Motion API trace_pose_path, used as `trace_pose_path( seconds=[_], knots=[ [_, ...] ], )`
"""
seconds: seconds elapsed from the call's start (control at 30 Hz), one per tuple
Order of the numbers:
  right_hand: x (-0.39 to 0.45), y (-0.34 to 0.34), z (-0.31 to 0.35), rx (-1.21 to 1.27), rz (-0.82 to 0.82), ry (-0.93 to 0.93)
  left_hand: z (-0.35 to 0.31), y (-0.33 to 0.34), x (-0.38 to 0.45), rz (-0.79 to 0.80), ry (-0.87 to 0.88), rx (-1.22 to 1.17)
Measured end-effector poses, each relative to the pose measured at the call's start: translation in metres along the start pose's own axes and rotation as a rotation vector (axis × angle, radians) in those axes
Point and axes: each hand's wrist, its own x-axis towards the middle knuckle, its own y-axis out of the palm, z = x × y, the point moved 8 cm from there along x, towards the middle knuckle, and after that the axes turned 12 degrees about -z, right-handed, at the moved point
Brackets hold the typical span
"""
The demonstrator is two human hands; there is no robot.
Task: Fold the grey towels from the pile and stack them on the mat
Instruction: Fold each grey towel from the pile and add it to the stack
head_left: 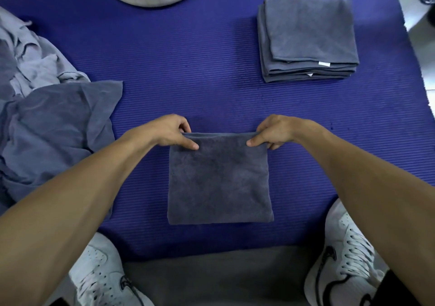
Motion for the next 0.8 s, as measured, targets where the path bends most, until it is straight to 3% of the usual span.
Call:
trace_pose_path(
  seconds=[0.17, 0.47, 0.63, 0.8],
  knots=[
    [-0.002, 0.006, 0.008, -0.044, 0.029, -0.025, -0.007, 0.007, -0.002, 0.037, 0.030, 0.159],
    [-0.049, -0.014, 0.026, -0.198, 0.111, -0.114, -0.029, -0.012, -0.030, 0.151, 0.097, 0.001],
    [-0.086, -0.047, 0.030, -0.283, -0.021, -0.207, -0.059, -0.017, -0.053, 0.174, 0.166, -0.054],
    [-0.118, -0.050, 0.036, -0.429, -0.179, -0.372, -0.095, -0.010, -0.068, 0.029, 0.271, -0.009]
  ],
)
